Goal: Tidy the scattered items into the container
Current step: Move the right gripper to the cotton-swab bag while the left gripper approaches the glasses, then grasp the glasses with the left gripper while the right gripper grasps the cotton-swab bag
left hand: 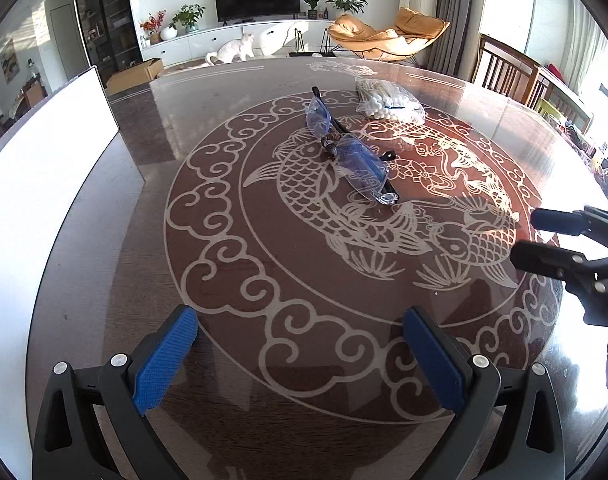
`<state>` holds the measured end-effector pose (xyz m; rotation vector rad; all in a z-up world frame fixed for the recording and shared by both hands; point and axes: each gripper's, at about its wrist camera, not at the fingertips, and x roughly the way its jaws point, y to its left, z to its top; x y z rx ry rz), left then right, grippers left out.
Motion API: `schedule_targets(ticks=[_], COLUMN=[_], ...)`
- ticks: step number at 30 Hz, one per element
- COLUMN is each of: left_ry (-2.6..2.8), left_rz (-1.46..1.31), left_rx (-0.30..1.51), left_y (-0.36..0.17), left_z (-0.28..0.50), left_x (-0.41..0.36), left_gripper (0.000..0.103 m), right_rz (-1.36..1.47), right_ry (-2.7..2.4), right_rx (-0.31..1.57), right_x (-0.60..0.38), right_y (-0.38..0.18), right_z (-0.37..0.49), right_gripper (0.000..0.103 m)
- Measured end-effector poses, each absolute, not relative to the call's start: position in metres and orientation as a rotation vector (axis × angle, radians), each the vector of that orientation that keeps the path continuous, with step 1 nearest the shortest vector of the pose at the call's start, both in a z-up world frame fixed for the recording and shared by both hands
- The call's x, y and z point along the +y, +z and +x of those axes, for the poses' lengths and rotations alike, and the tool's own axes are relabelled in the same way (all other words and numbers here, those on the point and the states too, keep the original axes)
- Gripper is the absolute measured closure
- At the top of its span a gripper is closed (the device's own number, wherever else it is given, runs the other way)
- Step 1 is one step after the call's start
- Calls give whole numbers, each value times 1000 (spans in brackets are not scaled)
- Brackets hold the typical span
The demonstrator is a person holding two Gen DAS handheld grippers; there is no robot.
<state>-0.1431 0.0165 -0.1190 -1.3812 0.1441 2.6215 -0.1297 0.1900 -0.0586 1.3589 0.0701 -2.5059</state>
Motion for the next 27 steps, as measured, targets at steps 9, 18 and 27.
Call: schedule_targets(ticks=[9,18,27], left_ry=[2622,2604,2520], left_rz=[-1382,-1375,-1264], left_rx=[143,152,-139], left_y=[-119,-117,-75], left_z=[-143,-135,-129], left_x=[16,14,13], left_gripper=[0,0,0], right_rz=[1322,1314,1313], right_ry=[-2639,-2653,-2653], right_rx=[133,131,131], right_x=[206,205,205], right_y=[-68,-67,-67], right_z=[-79,-82,-82], right_gripper=[29,29,29])
